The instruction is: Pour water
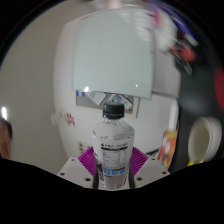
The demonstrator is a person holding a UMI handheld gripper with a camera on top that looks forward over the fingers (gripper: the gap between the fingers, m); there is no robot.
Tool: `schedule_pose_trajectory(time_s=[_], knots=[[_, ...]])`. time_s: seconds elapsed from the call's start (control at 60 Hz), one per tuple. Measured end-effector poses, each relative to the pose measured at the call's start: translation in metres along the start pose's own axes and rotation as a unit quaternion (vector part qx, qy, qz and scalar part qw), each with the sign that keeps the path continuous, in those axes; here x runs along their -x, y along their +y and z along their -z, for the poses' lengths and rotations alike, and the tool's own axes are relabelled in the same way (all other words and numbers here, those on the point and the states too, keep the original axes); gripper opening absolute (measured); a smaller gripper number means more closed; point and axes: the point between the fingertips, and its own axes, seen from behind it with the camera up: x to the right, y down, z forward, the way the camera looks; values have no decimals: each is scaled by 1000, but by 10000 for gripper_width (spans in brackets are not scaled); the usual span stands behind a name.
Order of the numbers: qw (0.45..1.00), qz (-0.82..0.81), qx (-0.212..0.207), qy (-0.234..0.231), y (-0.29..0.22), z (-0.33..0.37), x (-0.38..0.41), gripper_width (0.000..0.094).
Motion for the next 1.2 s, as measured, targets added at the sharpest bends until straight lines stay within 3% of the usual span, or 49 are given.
schedule_pose_trajectory(time_s=[0.1,0.233,0.317,0.367,0.6,0.8,0.883,1.017,1.1,1.133,1.2], knots=[[970,236,-3,50,-43,-5,26,388],[857,497,-32,132,-123,5,32,390],[798,577,-24,170,-157,19,8,387],[774,604,-11,189,-177,33,-22,387],[728,622,68,282,-178,82,-144,388],[719,613,105,311,-172,112,-217,393],[723,615,93,301,-174,112,-215,405],[721,615,97,304,-173,111,-215,569],[720,599,129,324,-166,120,-226,874],[721,593,133,332,-165,124,-226,820],[718,590,129,348,-163,135,-218,854]])
